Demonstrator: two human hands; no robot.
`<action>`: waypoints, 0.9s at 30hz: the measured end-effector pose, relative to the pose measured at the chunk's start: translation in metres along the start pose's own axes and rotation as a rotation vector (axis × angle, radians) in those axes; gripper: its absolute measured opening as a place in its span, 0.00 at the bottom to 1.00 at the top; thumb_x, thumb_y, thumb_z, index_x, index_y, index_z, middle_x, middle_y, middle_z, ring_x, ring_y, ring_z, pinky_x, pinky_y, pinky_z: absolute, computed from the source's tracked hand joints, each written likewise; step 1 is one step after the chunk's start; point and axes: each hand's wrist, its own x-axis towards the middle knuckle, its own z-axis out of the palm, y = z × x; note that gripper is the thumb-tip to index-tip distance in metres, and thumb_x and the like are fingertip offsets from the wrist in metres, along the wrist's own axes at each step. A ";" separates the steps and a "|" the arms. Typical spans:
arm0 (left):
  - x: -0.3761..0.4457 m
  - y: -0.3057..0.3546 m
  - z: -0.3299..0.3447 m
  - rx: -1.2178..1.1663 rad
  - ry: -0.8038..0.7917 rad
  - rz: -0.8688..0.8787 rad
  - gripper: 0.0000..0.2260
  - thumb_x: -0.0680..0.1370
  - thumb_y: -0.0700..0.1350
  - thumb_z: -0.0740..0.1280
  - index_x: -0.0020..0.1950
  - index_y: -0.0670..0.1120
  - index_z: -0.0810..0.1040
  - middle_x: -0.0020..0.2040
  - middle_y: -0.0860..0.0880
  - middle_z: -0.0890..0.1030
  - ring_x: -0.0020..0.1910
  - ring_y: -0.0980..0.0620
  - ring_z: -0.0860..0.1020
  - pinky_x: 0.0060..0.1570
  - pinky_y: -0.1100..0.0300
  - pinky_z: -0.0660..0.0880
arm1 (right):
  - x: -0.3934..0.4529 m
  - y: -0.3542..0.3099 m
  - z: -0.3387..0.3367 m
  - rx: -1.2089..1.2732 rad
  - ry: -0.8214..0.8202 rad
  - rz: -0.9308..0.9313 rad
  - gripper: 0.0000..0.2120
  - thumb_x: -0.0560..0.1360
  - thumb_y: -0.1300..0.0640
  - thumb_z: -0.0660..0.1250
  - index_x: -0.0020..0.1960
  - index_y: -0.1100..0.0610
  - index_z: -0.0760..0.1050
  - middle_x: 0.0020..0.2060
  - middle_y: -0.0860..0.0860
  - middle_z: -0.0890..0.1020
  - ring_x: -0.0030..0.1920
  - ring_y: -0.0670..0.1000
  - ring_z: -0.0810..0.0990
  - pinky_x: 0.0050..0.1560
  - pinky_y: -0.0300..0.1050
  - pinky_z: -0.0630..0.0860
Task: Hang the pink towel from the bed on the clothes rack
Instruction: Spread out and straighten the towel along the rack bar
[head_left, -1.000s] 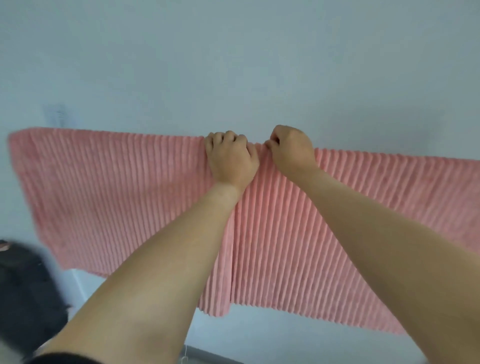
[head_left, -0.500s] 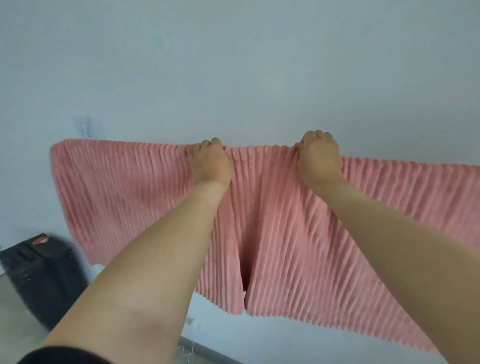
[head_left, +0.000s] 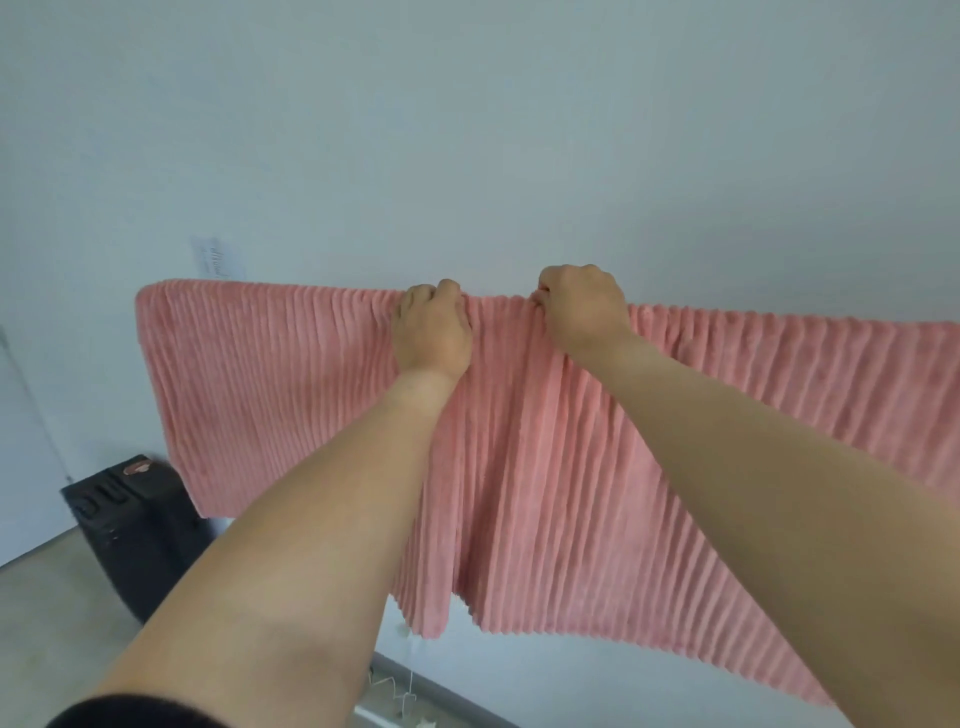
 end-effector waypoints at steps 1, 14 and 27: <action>-0.001 0.002 0.001 0.000 0.001 0.008 0.13 0.81 0.42 0.57 0.60 0.42 0.78 0.54 0.41 0.80 0.57 0.41 0.74 0.59 0.50 0.69 | -0.001 0.006 -0.002 -0.013 0.003 -0.008 0.12 0.79 0.60 0.60 0.38 0.62 0.72 0.35 0.58 0.79 0.39 0.62 0.77 0.36 0.50 0.72; 0.001 0.032 0.018 0.067 -0.003 -0.057 0.15 0.82 0.45 0.55 0.61 0.43 0.78 0.61 0.43 0.79 0.68 0.41 0.70 0.73 0.44 0.61 | -0.032 0.055 -0.029 -0.130 0.200 0.016 0.08 0.78 0.62 0.59 0.46 0.64 0.75 0.42 0.61 0.79 0.43 0.61 0.76 0.44 0.55 0.71; -0.008 0.031 0.021 0.023 -0.015 0.001 0.17 0.83 0.50 0.52 0.55 0.44 0.78 0.57 0.44 0.79 0.64 0.43 0.71 0.72 0.46 0.61 | -0.022 0.061 -0.030 -0.082 0.056 0.007 0.11 0.80 0.56 0.63 0.44 0.62 0.77 0.39 0.59 0.81 0.41 0.62 0.78 0.38 0.49 0.71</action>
